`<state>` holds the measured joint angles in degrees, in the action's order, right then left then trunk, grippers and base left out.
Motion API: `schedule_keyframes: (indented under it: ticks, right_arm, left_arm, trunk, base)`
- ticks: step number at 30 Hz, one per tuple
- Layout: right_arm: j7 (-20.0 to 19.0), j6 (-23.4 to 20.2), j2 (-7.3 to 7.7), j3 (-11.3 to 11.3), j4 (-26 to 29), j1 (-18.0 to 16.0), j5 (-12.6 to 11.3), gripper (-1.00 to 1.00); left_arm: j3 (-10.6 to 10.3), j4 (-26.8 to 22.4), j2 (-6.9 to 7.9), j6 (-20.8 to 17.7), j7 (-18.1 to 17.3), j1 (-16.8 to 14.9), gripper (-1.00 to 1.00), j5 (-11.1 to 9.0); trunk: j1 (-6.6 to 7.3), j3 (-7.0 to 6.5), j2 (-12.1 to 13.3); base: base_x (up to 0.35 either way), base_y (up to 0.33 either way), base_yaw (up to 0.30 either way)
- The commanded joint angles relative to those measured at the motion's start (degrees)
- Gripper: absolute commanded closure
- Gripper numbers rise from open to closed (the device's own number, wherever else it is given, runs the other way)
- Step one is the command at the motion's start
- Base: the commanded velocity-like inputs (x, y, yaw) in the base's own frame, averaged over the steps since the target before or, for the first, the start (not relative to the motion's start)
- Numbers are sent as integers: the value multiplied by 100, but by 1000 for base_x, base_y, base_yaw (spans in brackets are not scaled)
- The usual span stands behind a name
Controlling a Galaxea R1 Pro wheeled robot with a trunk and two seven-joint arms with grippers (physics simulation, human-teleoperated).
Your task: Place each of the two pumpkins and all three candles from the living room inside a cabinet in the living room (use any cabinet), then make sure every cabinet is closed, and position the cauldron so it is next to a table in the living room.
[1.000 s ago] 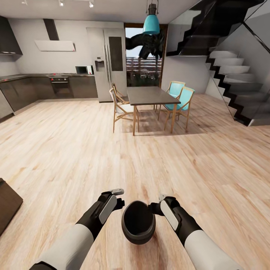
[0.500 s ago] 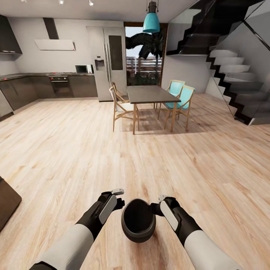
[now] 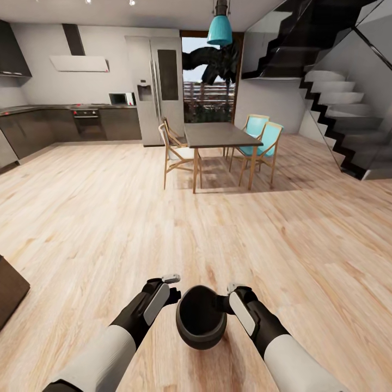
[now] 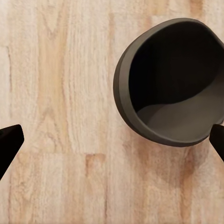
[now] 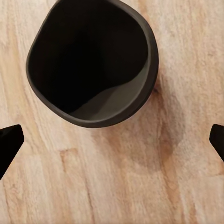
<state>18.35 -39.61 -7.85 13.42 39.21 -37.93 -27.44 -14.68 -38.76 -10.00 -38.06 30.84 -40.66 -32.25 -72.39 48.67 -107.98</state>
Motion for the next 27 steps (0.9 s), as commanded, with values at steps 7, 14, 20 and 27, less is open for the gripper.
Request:
schedule_keyframes:
  ticks: [7,14,20,27]
  right_arm:
    - [55,-11,3,21,7,-3,-60,-100]
    - [55,-3,3,21,7,-3,-60,-100]
    - [55,5,3,21,7,-3,-52,-100]
    - [55,26,6,20,6,-3,-43,-100]
  left_arm:
    - [-13,-2,0,0,53,-3,-100,-53]
    - [-16,-3,0,12,47,-3,-100,-53]
    - [-25,0,0,39,45,-3,-100,-53]
    - [-31,15,0,285,44,-3,-100,-53]
  trunk:
    - [-154,131,-285]
    - [-307,257,-565]
    - [-439,365,-806]
    - [-593,490,-1087]
  base:
    - [0,0,0]
    - [0,0,0]
    - [0,0,0]
    - [0,0,0]
